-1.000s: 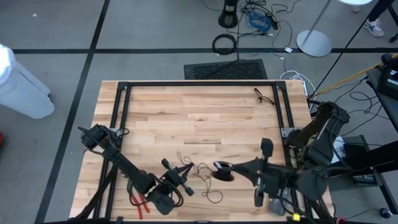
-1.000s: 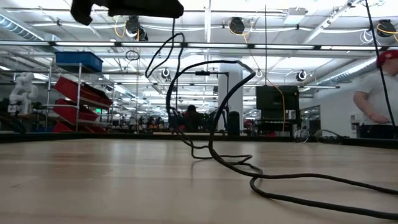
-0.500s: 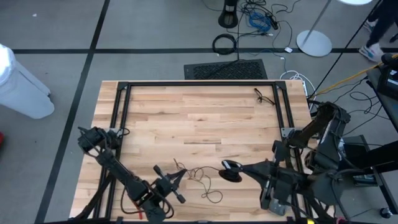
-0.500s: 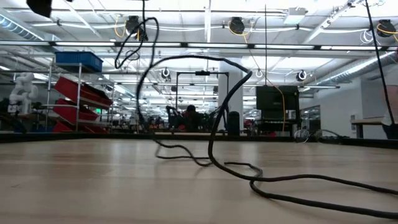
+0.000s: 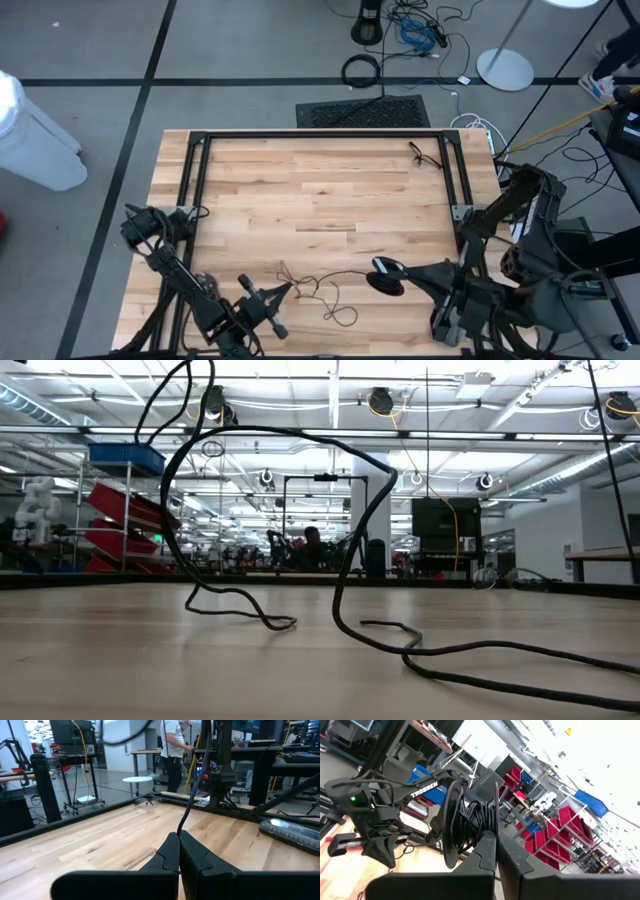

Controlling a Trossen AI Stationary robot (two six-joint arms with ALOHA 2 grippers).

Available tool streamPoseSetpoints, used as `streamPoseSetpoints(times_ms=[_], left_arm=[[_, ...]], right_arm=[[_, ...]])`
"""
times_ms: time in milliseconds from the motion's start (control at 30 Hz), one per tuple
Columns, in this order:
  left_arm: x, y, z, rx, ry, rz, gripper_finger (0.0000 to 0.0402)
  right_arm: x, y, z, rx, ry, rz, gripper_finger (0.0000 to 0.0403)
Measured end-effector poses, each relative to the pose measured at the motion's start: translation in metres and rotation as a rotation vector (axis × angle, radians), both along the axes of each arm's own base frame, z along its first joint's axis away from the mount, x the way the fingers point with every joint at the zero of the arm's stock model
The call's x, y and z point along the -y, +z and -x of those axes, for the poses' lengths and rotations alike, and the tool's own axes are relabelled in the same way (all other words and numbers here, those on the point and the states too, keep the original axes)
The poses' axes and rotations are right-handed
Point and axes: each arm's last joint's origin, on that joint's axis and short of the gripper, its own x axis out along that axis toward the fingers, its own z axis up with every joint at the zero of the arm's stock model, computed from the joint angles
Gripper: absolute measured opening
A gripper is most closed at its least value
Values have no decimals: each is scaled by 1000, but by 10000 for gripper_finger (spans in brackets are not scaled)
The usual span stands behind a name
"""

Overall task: Coil cords
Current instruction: Coil the black wire onto the black spool

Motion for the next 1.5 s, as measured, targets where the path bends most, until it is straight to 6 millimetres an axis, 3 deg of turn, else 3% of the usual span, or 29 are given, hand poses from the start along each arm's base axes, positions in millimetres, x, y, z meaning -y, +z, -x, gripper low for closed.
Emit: streamPoseSetpoints(times_ms=[733,1500], left_arm=[[1,-2,3,-10,-16,-2,1],[1,-3,3,-22,-25,-5,2]], right_arm=[[35,85,21,97,2,-33,0],[87,153,51,218,38,-71,0]])
